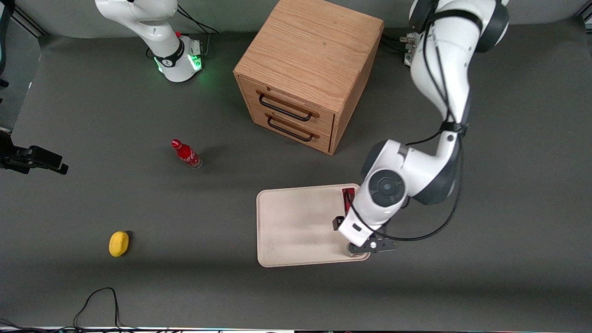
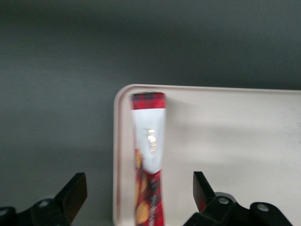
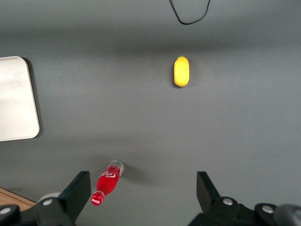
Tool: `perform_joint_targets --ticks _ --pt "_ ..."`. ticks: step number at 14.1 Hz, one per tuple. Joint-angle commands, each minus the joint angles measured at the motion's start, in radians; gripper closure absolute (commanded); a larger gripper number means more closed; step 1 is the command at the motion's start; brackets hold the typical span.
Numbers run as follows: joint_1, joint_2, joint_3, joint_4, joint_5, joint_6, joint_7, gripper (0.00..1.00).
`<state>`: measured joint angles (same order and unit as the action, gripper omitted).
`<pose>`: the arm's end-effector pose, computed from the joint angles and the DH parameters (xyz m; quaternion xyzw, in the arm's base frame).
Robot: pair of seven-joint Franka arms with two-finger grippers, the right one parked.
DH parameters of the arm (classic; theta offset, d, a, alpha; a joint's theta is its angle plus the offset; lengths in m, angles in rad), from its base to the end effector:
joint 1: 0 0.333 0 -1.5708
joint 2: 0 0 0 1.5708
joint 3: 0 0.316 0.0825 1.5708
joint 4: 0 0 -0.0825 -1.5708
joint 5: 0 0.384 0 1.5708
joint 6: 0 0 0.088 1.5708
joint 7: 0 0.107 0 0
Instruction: Place red cookie box on tray
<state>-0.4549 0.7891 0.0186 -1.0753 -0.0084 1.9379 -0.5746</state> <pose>0.6951 -0.3299 0.3647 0.9970 0.0674 0.0334 0.0156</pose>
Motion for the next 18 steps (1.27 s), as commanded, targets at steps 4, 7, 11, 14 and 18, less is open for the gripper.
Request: perform_joint_targets --ticks 4,7,11,14,18 --pt "0.162 -0.437 0.001 -0.363 -0.007 -0.080 0.117 0.00" --pt "0.238 -0.635 -0.002 -0.510 -0.005 -0.120 0.212 0.00" --pt "0.379 -0.868 -0.054 -0.687 -0.004 -0.166 0.370 0.00" --pt "0.453 -0.974 -0.098 -0.744 0.004 -0.242 0.450 0.00" --pt "0.487 -1.021 -0.132 -0.736 0.010 -0.350 0.460 0.00"
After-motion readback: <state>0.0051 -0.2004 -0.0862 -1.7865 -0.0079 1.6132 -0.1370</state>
